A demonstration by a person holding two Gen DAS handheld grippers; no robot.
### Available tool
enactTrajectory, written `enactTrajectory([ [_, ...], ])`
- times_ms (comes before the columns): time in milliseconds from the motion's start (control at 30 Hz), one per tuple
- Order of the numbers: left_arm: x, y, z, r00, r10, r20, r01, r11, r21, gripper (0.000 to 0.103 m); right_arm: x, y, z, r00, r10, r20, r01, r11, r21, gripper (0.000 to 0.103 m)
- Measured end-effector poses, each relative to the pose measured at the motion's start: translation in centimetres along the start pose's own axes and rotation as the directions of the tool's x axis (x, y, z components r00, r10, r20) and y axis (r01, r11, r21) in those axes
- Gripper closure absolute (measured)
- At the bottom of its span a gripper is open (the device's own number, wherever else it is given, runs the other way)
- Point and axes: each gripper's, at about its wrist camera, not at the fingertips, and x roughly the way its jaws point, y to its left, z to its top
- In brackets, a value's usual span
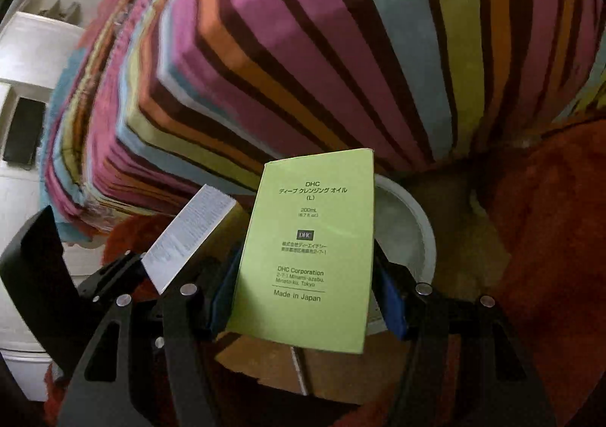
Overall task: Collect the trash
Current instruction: 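Carry both held boxes off the bed over the white mesh wastebasket, then open both tools to drop the boxes into the wastebasket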
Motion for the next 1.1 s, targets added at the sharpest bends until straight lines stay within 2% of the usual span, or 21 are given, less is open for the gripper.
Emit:
enactTrajectory([
  [100,2.5,0.3,-0.3,0.994,0.000,-0.109,-0.003,1.000,-0.028,0.054,1.9,0.1,0.1,0.998,-0.043,-0.051,0.042,0.999,-0.015,0.043],
  [133,3.1,0.4,-0.3,0.990,-0.003,-0.138,-0.001,0.999,-0.034,0.054,3.1,0.0,0.1,0.995,-0.045,-0.092,0.045,0.999,0.000,0.043],
  [200,4.8,0.9,-0.4,0.978,-0.014,-0.209,0.000,0.998,-0.069,0.054,4.3,-0.5,0.2,0.989,-0.031,-0.144,0.036,0.999,0.033,0.043],
  [300,6.6,2.0,-0.4,0.961,-0.033,-0.274,-0.003,0.992,-0.130,0.054,5.9,-1.2,0.7,0.980,-0.025,-0.197,0.042,0.995,0.086,0.043],
  [433,8.8,2.9,-0.5,0.939,-0.026,-0.342,-0.033,0.986,-0.165,0.054,7.6,-2.1,1.4,0.968,-0.040,-0.249,0.075,0.989,0.131,0.043],
  [633,11.7,3.1,-0.6,0.914,-0.012,-0.406,-0.059,0.985,-0.162,0.054,9.5,-2.9,1.3,0.952,-0.087,-0.294,0.125,0.985,0.115,0.042],
  [767,12.8,3.5,-0.8,0.894,-0.035,-0.448,-0.055,0.981,-0.185,0.053,10.5,-3.3,1.3,0.944,-0.078,-0.321,0.124,0.984,0.125,0.039],
  [800,13.2,3.4,-0.6,0.890,-0.037,-0.455,-0.057,0.980,-0.193,0.042,10.5,-3.5,1.3,0.943,-0.082,-0.323,0.129,0.983,0.128,0.037],
  [833,13.4,3.5,-0.6,0.886,-0.033,-0.462,-0.070,0.976,-0.204,0.025,10.5,-3.8,1.3,0.941,-0.089,-0.326,0.138,0.982,0.131,0.035],
  [867,13.6,3.8,-0.6,0.884,-0.031,-0.466,-0.081,0.973,-0.217,0.020,10.5,-3.9,1.3,0.938,-0.100,-0.331,0.152,0.979,0.133,0.024],
  [900,13.6,4.0,-0.6,0.883,-0.035,-0.468,-0.084,0.969,-0.231,0.019,10.7,-4.1,1.2,0.934,-0.118,-0.337,0.173,0.975,0.137,0.012],
  [1000,13.6,4.8,-0.7,0.883,-0.037,-0.468,-0.103,0.958,-0.269,0.019,10.6,-4.3,1.0,0.933,-0.129,-0.336,0.187,0.971,0.148,0.010],
  [1100,13.1,4.9,-0.7,0.890,-0.042,-0.454,-0.102,0.952,-0.289,0.017,10.1,-4.4,1.0,0.937,-0.134,-0.323,0.190,0.970,0.150,0.010],
])
